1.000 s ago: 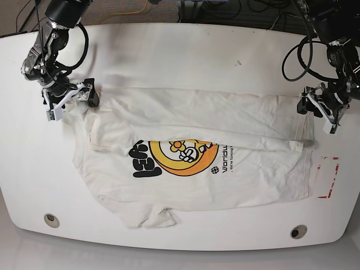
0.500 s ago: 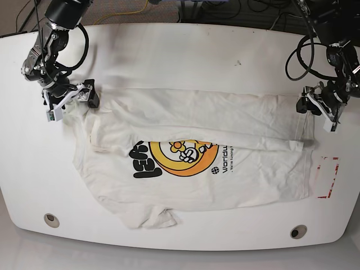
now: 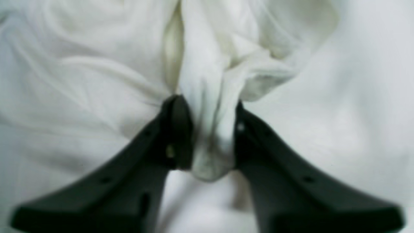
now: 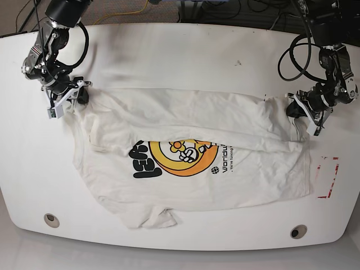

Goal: Layout the t-shirt on the table in an organized manner, then fold the t-shirt properly
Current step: 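Pull the shoulder corners apart with both grippers, unfolding the shirt flat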

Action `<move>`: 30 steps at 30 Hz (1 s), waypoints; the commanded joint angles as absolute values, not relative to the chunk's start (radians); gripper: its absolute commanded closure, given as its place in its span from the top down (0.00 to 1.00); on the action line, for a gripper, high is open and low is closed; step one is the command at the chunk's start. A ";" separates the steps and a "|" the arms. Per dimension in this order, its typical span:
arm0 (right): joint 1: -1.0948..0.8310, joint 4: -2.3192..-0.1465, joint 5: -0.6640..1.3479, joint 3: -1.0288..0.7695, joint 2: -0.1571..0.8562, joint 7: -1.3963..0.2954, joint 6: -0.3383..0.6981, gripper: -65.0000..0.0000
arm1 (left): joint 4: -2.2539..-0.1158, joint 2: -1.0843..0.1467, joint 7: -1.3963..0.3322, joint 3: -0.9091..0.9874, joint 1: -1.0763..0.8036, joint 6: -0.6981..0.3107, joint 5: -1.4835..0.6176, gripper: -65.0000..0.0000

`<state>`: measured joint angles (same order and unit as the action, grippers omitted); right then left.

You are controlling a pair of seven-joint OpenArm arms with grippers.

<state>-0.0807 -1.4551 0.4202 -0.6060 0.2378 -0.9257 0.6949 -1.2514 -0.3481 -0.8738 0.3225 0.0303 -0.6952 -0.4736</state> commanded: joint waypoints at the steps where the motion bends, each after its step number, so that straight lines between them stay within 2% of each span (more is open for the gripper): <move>1: -0.101 -1.520 0.435 -0.608 0.251 -0.914 0.698 0.06 | -1.303 -0.325 -0.932 0.312 -0.001 -0.698 -0.443 0.01; 4: -0.125 -1.560 0.435 -0.610 0.263 -0.918 0.698 0.02 | -1.365 -0.312 -0.957 0.312 -0.025 -0.698 -0.437 0.01; 15: -0.269 -1.655 0.438 -0.697 0.277 -0.918 0.698 0.02 | -1.604 -0.312 -1.058 0.312 -0.139 -0.698 -0.441 0.01; 30: -0.420 -1.667 0.440 -0.751 0.285 -0.918 0.698 0.02 | -1.776 -0.364 -1.061 0.314 -0.360 -0.698 -0.443 0.01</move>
<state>-0.4042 -1.6447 0.4282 -0.7410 0.2657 -0.9279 0.6968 -1.7542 -0.3504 -1.0683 0.3077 -0.3500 -0.6971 -0.4412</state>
